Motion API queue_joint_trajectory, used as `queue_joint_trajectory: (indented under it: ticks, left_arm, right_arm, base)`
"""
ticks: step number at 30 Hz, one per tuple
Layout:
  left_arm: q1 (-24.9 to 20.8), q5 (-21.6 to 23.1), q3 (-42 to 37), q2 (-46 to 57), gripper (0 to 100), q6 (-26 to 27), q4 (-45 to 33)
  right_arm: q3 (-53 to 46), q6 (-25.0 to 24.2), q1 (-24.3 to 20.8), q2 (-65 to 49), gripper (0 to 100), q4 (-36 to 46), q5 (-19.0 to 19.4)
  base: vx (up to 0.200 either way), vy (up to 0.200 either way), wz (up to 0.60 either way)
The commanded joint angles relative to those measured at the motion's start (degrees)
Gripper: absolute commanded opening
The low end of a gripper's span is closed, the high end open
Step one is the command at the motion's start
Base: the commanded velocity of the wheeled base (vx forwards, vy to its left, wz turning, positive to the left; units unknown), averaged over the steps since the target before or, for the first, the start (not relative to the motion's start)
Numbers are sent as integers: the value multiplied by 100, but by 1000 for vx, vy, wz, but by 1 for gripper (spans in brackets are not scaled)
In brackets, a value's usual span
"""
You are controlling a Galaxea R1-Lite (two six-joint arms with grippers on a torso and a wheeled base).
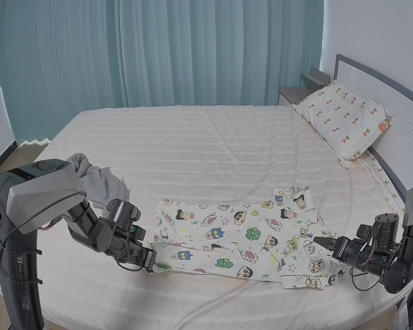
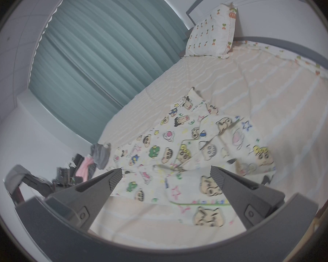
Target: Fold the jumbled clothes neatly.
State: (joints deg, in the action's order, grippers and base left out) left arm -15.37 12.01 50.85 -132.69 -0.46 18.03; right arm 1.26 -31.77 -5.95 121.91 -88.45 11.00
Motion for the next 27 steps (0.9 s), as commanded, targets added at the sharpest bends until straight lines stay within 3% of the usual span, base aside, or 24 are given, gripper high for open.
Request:
queue_joint_trajectory:
  ticks: [1,6,7,10,16,23,27]
  left_arm:
    - [43,-5,-426,24,0,-6,438]
    - [17,-5,-585,16,0,-15,878]
    - [8,-5,-585,7,0,-15,922]
    - [-1,3,-585,7,0,-15,922]
    - [-1,12,-585,-11,0,-50,930]
    - [-1,12,-593,-11,0,-94,966]
    - [-10,12,-602,-20,0,-94,1045]
  right_arm:
    - [331,725,639,791,100,188,254]
    - [780,1516,911,1002,100,795,544]
    - [1043,1990,999,967,100,1401,632]
    - [1483,2491,1131,888,100,2245,948]
    - [2344,2957,1166,808,100,3475,1203]
    - [2784,3054,1131,852,100,3906,1256]
    - [2880,3397,1149,975,100,4187,1273]
  base:
    - [0,0,0]
    - [0,0,0]
    - [0,0,0]
    - [0,0,0]
    - [0,0,0]
    - [0,0,0]
    - [0,0,0]
